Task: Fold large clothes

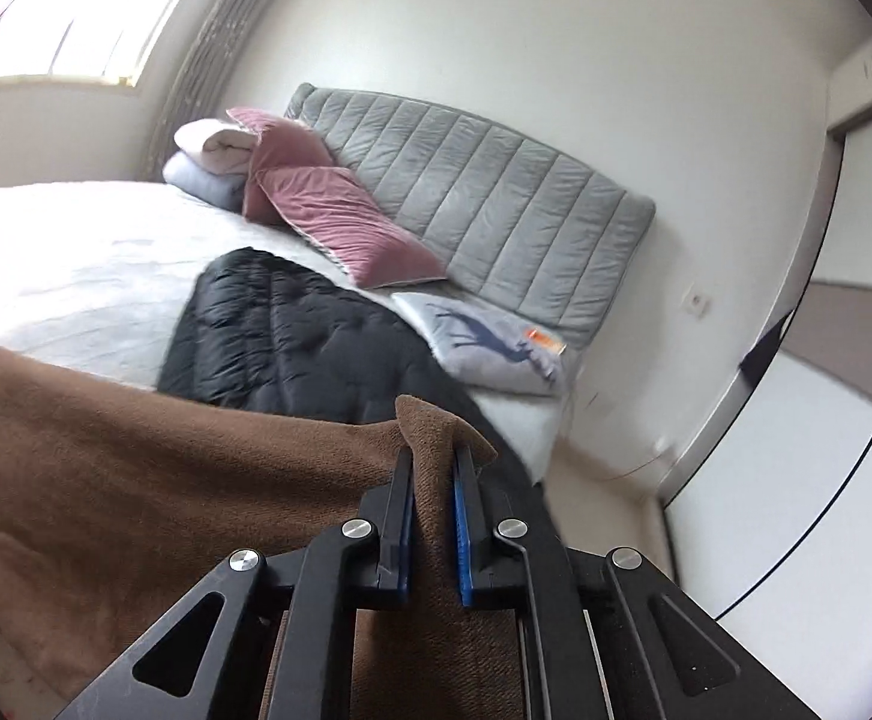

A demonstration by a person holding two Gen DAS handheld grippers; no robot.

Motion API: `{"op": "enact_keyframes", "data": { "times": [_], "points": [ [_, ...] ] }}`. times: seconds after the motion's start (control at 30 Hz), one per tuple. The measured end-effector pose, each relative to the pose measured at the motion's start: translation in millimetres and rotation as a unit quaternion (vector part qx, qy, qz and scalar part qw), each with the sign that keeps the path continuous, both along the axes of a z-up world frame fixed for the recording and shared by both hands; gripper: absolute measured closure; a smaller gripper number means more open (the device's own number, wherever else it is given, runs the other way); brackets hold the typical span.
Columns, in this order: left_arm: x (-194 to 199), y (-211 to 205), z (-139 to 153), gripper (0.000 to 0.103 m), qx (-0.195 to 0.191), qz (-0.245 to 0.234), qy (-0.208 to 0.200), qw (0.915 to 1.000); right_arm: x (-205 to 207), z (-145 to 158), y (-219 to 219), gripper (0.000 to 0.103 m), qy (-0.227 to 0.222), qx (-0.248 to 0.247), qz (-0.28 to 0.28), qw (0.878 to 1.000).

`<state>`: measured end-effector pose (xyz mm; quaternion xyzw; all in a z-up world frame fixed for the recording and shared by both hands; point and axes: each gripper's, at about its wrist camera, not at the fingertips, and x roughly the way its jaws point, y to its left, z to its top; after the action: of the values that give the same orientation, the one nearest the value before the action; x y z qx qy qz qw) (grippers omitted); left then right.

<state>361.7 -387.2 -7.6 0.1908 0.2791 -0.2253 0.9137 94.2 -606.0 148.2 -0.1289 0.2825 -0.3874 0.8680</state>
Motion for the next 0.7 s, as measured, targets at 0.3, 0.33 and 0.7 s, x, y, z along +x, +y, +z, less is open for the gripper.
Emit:
{"op": "enact_keyframes", "data": {
  "times": [0.3,0.33,0.7],
  "points": [
    [-5.6,-15.9,-13.4,0.039,0.073,-0.040,0.071,0.9939,49.3,-43.9,-37.5,0.060,0.095,0.034,-0.059,0.993],
    [-11.3,-8.4,-4.5,0.031,0.055,-0.044,0.067,0.9952,37.9,-34.6,-40.6,0.050,0.076,0.041,-0.060,0.994],
    [-75.1,-8.9,-17.9,0.030,-0.100,-0.143,0.229,0.9577,-29.2,-19.4,-34.1,0.041,0.040,0.197,-0.007,0.980]
  ]
}}
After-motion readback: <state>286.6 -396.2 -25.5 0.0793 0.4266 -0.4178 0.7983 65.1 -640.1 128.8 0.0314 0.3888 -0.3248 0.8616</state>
